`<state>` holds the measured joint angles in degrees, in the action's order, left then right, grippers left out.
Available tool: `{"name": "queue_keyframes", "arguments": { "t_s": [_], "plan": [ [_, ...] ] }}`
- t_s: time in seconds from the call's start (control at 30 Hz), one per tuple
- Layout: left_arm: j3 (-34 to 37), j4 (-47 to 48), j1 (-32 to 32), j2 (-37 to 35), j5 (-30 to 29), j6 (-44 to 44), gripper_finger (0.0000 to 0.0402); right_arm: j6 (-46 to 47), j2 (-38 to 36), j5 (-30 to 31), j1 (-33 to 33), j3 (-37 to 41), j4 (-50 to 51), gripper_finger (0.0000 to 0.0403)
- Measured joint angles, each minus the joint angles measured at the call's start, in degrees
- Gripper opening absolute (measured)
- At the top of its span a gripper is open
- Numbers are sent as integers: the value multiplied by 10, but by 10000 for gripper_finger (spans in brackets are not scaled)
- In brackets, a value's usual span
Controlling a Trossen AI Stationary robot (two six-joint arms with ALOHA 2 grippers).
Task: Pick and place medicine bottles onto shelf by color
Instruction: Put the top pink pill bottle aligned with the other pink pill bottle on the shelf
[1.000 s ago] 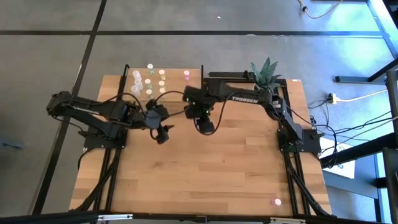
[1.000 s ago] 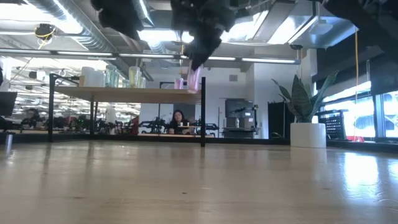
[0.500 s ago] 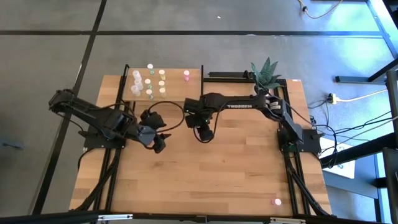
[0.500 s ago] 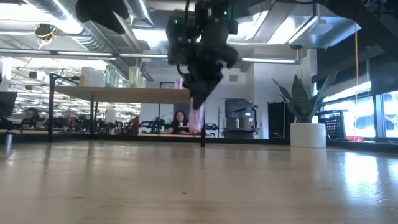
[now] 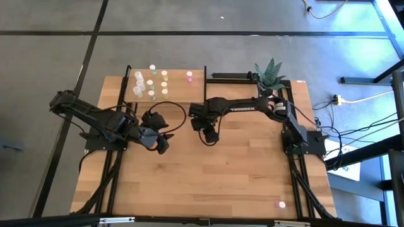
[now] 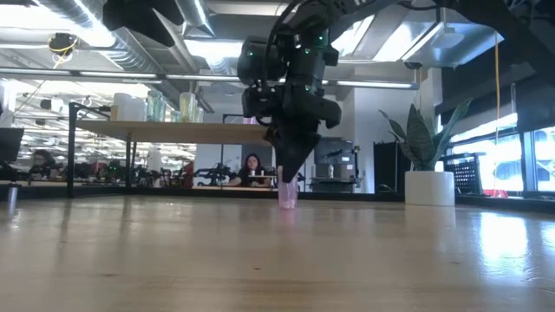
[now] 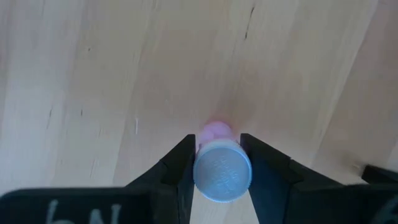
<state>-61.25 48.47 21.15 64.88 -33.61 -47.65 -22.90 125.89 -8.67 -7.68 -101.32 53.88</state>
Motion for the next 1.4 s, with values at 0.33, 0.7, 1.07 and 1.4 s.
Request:
{"name": "queue_keyframes", "arguments": {
  "t_s": [0.33, 0.7, 1.07, 1.4],
  "plan": [
    [0, 0, 0, 0, -1, 0, 232, 1, 2, 0, 0, -19, -1, 147],
    [0, 0, 0, 0, -1, 2, 232, 9, 2, 0, 2, -19, 3, 231],
    [0, 10, 0, 0, 0, 2, 232, 34, 0, 1, 0, -91, 88, 238],
    [0, -15, -5, 4, 3, 88, 232, 62, -1, -14, -30, -231, 213, 239]
  ]
}}
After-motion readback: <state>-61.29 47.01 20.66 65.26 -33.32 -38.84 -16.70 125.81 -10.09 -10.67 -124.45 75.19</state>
